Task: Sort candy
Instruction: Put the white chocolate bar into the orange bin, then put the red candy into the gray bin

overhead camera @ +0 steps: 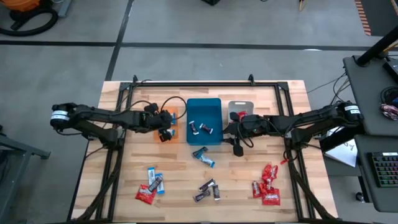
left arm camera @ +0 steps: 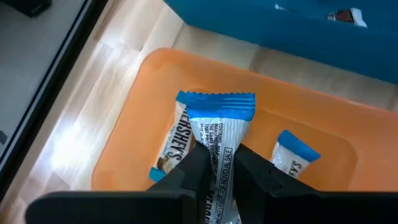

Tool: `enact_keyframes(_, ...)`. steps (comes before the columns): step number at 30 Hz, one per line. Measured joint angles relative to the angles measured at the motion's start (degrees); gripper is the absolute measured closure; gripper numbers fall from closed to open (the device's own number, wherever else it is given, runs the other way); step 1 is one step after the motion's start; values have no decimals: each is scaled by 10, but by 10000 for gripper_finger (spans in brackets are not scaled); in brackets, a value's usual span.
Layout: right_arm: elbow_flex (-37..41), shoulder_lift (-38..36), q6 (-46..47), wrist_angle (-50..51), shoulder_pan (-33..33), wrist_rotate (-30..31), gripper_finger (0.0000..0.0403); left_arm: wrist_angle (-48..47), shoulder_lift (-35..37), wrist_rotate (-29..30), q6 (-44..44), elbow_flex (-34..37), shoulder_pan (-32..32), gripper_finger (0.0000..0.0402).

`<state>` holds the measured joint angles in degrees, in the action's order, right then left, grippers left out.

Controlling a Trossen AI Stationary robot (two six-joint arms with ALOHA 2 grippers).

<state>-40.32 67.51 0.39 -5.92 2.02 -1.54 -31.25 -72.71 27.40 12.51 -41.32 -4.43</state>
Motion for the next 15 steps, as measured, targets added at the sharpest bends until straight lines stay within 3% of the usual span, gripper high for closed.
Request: enact_keyframes(15,-60,0,88,146,5,0,247,-5,0,0,1,-38,4,309)
